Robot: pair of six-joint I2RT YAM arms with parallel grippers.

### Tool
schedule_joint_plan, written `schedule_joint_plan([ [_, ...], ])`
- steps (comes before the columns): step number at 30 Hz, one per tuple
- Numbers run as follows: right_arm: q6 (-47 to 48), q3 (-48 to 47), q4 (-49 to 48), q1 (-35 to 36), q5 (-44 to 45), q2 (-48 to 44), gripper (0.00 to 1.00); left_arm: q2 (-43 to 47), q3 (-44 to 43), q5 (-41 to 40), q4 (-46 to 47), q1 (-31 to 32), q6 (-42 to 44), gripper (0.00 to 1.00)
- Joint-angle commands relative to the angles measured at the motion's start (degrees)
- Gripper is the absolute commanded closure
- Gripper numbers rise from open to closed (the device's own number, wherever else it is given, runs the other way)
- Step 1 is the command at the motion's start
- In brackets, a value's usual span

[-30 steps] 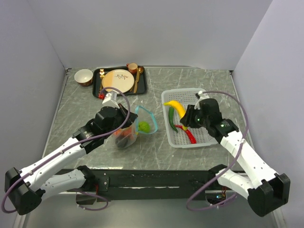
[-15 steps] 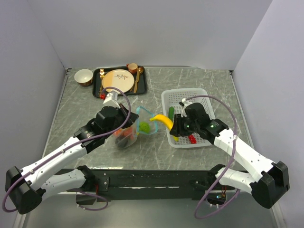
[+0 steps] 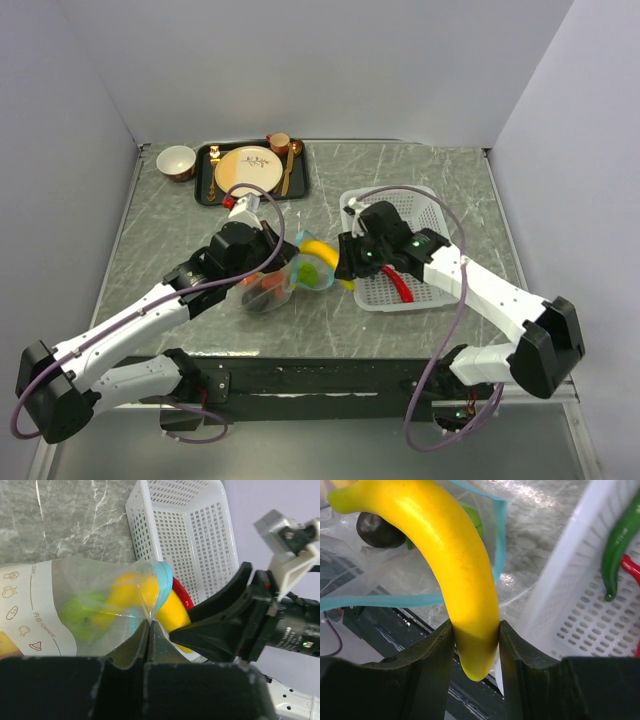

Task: Place the food in the zip-top bag and seal the zipper
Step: Place the fake fruit in the zipper food storage bag.

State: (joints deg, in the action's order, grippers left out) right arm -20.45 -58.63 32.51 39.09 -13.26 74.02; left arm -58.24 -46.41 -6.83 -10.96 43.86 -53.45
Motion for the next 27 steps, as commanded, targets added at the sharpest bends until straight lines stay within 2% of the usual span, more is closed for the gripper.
schedule_joint_plan([
  [1, 2.17, -4.21, 1.94, 2.13, -0.37, 3.41, 0.77, 1.02, -1.75, 1.03, 3.31, 0.0, 1.68, 0.99],
  [10, 0.06, -4.47, -2.62, 2.57, -3.44, 5.26, 0.76, -0.47, -2.02, 5.77, 5.06, 0.0, 3.97, 0.99],
  [19, 1.81, -8.25, -4.65, 2.92, -9.15, 8.25, 0.75, -1.53, -2.45, 10.43, 6.92, 0.0, 4.67, 0.99],
  [27, -0.03, -7.55, -6.05, 4.15, -7.22, 9.39, 0.74, -4.16, -5.27, 12.71, 7.79, 0.0, 5.29, 0.99],
])
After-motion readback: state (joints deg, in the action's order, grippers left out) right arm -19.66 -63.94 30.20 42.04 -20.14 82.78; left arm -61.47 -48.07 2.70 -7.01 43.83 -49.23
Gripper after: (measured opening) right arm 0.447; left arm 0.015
